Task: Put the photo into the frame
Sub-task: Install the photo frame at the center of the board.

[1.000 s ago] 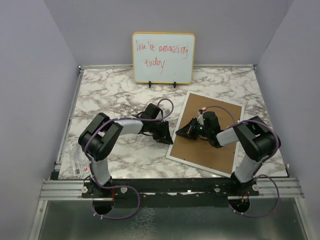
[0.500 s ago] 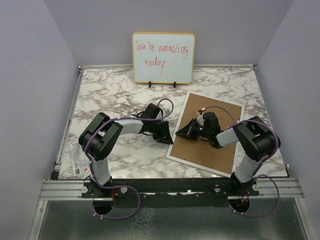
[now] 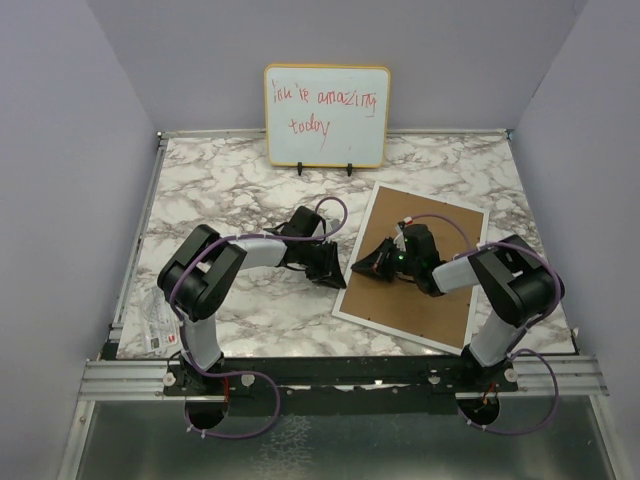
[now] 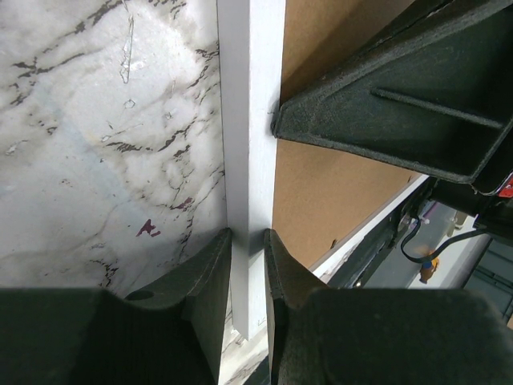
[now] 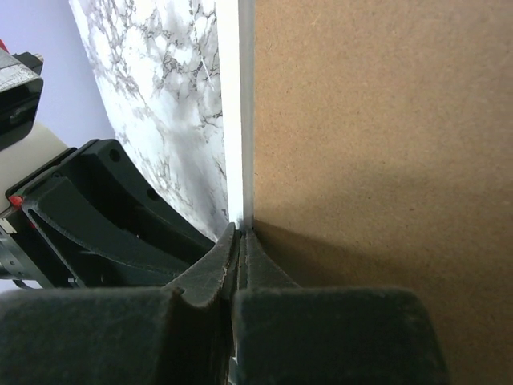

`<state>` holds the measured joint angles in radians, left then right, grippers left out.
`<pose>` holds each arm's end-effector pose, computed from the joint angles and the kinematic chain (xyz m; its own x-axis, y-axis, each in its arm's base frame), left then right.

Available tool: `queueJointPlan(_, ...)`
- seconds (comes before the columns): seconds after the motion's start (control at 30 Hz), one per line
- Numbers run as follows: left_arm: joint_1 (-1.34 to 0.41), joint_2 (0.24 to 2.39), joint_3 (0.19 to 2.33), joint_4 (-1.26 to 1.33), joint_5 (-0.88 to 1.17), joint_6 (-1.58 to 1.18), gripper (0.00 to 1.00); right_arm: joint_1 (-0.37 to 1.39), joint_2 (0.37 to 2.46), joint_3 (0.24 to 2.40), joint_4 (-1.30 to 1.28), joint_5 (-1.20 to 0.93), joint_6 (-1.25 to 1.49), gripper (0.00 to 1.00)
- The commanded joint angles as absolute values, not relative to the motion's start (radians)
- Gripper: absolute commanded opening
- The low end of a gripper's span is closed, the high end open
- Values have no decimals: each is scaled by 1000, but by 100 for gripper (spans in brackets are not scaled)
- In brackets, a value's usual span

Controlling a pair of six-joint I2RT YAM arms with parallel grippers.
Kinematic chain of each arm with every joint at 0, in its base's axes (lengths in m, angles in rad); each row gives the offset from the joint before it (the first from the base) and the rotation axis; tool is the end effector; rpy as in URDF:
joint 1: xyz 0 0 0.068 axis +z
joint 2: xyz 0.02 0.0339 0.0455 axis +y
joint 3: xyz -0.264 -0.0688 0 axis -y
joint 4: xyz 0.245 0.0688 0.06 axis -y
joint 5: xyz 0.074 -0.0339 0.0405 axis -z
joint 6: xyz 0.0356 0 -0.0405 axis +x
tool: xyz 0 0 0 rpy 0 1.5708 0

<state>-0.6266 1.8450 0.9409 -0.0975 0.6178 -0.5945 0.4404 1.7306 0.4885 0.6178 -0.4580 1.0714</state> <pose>0.2679 -0.2194 0.1254 -0.9746 0.1419 -0.1732 0.2233 0.6720 -0.7061 0.2500 0.1352 0.0997 -0.8738 0.4587 -0.1617 0.1257 0.5341 0.8361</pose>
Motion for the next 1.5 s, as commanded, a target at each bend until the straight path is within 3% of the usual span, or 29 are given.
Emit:
queueJointPlan(0.0, -624, 1942, 880, -228, 402, -522, 24, 443, 1782, 444, 283, -231, 1003, 1)
queueJointPlan(0.2, -623, 1942, 886, -229, 396, -519, 24, 443, 1717, 454, 150, -127, 989, 1)
queueJointPlan(0.4, -617, 1935, 900, -234, 394, -517, 24, 442, 1511, 500, -27, -6, 943, 1)
queueJointPlan(0.57, -609, 1924, 950, -250, 405, -507, 26, 439, 1403, 606, -64, -40, 873, 1)
queueJointPlan(0.67, -601, 1920, 1015, -250, 424, -503, 33, 427, 1437, 698, -32, -124, 851, 2)
queueJointPlan(0.8, -592, 1943, 1130, -250, 443, -508, 52, 404, 1543, 814, 57, -229, 854, 6)
queueJointPlan(0.87, -590, 1969, 1183, -250, 451, -516, 53, 397, 1594, 858, 86, -271, 858, 10)
queueJointPlan(1.03, -589, 2050, 1267, -271, 446, -521, 53, 384, 1703, 934, 122, -347, 879, 11)
queueJointPlan(1.17, -589, 2096, 1310, -288, 453, -513, 51, 369, 1764, 947, 184, -391, 913, 7)
queueJointPlan(1.47, -589, 2133, 1270, -315, 383, -480, 33, 364, 1847, 948, 192, -394, 933, 2)
